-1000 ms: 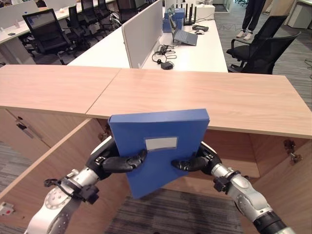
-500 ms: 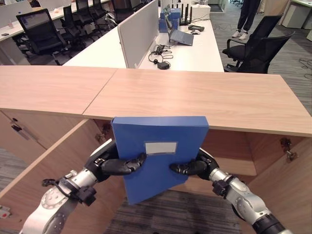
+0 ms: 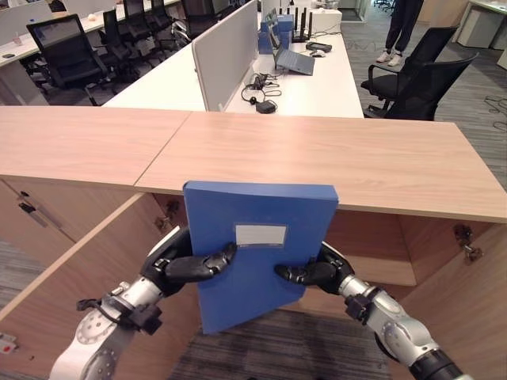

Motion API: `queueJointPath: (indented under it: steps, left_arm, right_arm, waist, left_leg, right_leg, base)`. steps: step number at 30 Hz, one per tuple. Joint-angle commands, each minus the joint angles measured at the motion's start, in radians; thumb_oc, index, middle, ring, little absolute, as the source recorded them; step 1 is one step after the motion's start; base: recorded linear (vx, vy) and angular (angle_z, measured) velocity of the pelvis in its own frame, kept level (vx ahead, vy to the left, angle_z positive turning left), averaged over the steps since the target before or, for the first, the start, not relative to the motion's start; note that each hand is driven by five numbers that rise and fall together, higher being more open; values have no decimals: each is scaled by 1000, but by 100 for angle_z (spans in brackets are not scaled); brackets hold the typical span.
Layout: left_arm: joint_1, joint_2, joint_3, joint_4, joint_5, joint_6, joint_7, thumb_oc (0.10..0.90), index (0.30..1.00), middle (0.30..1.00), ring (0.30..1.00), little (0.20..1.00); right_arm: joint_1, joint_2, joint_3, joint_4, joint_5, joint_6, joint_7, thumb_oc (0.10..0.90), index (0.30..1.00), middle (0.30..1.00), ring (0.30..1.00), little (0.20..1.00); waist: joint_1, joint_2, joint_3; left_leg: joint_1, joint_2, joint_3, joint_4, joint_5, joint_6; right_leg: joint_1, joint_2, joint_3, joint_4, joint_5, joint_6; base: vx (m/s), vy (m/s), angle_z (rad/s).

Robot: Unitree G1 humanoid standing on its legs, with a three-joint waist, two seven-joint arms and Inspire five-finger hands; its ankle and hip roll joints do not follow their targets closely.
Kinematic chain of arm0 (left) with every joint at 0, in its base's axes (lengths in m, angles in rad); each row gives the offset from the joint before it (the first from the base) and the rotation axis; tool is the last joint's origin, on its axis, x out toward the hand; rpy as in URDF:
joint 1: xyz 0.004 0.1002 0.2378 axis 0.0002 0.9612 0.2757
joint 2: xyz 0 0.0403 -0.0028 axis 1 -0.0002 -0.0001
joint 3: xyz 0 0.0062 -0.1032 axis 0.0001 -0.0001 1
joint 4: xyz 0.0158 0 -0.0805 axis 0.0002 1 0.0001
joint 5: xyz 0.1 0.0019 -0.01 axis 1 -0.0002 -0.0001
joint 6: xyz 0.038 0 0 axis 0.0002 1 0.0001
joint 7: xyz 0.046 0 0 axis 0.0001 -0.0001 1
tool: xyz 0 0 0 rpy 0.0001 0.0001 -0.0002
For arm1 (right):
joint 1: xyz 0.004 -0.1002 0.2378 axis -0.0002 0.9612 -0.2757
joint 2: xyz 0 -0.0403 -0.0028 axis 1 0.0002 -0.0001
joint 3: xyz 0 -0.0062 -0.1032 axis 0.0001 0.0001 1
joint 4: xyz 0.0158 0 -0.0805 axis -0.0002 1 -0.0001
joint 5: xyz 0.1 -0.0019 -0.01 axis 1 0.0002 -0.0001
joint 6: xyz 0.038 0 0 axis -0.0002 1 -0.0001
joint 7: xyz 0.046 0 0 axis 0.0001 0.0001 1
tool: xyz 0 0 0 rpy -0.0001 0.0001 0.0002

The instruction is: Put the empty folder in the office cabinet

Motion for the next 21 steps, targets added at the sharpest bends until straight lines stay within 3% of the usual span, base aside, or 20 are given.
queueJointPath:
  steps: [1,3,4,13,16,21]
  left_arm:
    - [-111,-17,-76,-114,-67,-101,-79,400,300,300,300,300]
    - [-111,-21,-74,-109,-57,-103,-79,420,331,331,331,331]
    - [-102,-27,-67,-100,-45,-107,-75,800,900,900,900,900]
    - [-38,-18,38,105,211,-206,-17,800,900,900,900,900]
    - [11,-34,58,251,320,-229,3,800,900,900,900,900]
    - [67,-56,51,406,390,-224,6,800,900,900,900,900]
  right_arm:
    - [-116,105,18,-160,102,-45,76,400,300,300,300,300]
    - [-110,93,16,-158,94,-37,82,400,300,300,300,300]
    - [-100,79,17,-154,80,-25,90,400,300,300,300,300]
    - [-13,-156,-54,-145,-93,20,151,400,300,300,300,300]
    - [53,-244,-94,-151,-153,14,180,400,300,300,300,300]
    - [116,-279,-125,-131,-210,12,193,400,300,300,300,300]
  waist:
    - [-13,-16,-52]
    - [-13,-16,-51]
    - [-12,-18,-52]
    - [6,-38,-44]
    - [11,-42,-40]
    - [14,-44,-37]
  left_leg:
    - [-4,-39,-33,-7,-87,27]
    - [-4,-40,-36,-7,-87,26]
    - [-6,-39,-41,-7,-87,26]
    - [-23,-40,-58,-7,-78,19]
    - [-32,-43,-64,-7,-74,18]
    - [-43,-44,-67,-7,-71,17]
  right_leg:
    - [74,-45,-46,9,-149,71]
    - [74,-45,-46,9,-149,70]
    - [74,-44,-50,9,-150,69]
    - [70,-45,-76,9,-148,74]
    - [65,-46,-84,9,-147,78]
    - [59,-48,-92,9,-145,82]
  base:
    - [0,0,0]
    - [0,0,0]
    - [0,0,0]
    - [5,7,6]
    - [1,11,7]
    - [-3,2,3]
